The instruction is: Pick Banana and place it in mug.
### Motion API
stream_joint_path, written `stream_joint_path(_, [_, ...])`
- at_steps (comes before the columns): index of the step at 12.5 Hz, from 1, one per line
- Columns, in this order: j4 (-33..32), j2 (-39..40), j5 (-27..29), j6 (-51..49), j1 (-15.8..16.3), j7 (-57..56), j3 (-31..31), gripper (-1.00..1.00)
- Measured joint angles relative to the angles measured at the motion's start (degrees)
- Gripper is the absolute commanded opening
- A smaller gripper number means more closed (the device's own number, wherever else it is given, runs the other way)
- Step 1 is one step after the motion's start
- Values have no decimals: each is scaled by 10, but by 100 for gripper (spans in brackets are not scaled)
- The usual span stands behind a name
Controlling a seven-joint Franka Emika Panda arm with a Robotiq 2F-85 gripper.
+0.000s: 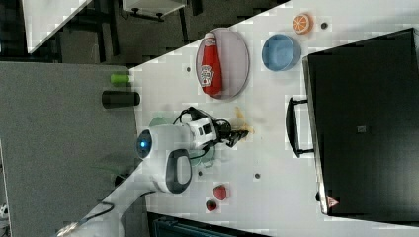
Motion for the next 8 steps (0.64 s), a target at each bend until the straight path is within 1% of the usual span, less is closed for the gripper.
stream_joint_path(2, [-12, -88, -9, -110, -5, 0, -7, -26])
stream_joint_path(4, [-3, -183, -12, -191, -13, 0, -5, -26])
stream_joint_path(6, [55, -236, -19, -310, -14, 0, -6, -26])
stream_joint_path(8, [100, -276, -17, -361, -19, 0, 1, -26])
